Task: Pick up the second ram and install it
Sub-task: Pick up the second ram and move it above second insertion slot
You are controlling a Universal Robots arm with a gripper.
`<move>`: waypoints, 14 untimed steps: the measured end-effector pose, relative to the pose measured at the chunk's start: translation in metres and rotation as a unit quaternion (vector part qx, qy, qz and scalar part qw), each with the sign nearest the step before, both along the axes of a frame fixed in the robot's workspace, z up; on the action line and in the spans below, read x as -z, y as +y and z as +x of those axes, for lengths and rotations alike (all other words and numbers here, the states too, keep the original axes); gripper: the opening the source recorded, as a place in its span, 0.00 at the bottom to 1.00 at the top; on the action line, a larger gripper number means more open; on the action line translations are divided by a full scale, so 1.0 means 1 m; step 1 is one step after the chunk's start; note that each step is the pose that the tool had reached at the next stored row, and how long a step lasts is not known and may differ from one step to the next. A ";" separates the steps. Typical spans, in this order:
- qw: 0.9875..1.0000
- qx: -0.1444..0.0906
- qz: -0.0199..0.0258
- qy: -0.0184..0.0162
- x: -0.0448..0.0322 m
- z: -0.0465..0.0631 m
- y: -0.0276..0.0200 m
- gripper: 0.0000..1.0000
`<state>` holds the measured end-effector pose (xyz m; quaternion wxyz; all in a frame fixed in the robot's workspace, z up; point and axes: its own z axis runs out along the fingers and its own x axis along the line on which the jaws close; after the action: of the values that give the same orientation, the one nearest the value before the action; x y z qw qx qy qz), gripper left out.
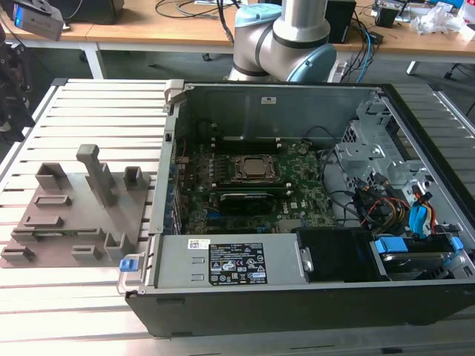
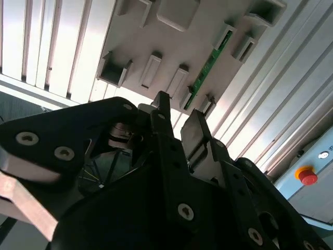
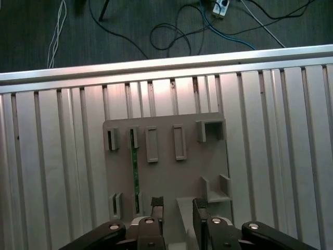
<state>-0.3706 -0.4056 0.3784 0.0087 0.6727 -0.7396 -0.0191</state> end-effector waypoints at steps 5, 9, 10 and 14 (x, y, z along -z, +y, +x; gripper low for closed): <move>1.000 0.000 -0.001 0.000 0.0056 0.000 -0.0009 0.36; 1.000 0.000 -0.001 0.000 0.0087 0.000 -0.0016 0.36; 1.000 0.000 -0.001 0.000 0.0096 0.000 -0.0017 0.36; 1.000 0.000 -0.001 0.000 0.0129 0.000 -0.0019 0.36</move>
<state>-0.3705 -0.4075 0.3654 0.0093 0.6730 -0.7393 -0.0187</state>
